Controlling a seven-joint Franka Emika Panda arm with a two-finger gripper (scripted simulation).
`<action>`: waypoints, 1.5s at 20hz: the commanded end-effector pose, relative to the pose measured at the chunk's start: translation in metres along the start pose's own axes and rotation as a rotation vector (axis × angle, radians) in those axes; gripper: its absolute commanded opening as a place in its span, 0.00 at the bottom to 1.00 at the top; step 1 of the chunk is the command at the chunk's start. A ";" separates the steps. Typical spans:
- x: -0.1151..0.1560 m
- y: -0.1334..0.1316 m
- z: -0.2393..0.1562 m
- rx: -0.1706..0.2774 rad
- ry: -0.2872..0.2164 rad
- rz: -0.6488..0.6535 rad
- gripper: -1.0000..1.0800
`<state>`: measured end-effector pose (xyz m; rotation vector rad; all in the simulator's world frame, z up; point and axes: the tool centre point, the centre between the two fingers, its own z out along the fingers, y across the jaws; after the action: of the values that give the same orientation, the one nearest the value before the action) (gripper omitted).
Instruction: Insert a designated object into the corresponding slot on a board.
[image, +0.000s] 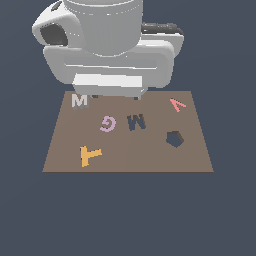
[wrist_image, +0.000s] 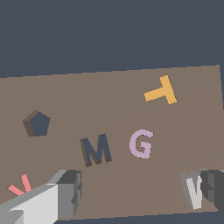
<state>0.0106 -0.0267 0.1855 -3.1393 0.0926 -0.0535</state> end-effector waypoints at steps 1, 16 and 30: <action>0.000 0.000 0.000 0.000 0.000 0.000 0.96; -0.034 0.040 0.037 0.001 -0.010 -0.069 0.96; -0.089 0.123 0.110 0.002 -0.028 -0.201 0.96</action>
<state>-0.0774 -0.1377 0.0789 -3.1345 -0.2026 -0.0098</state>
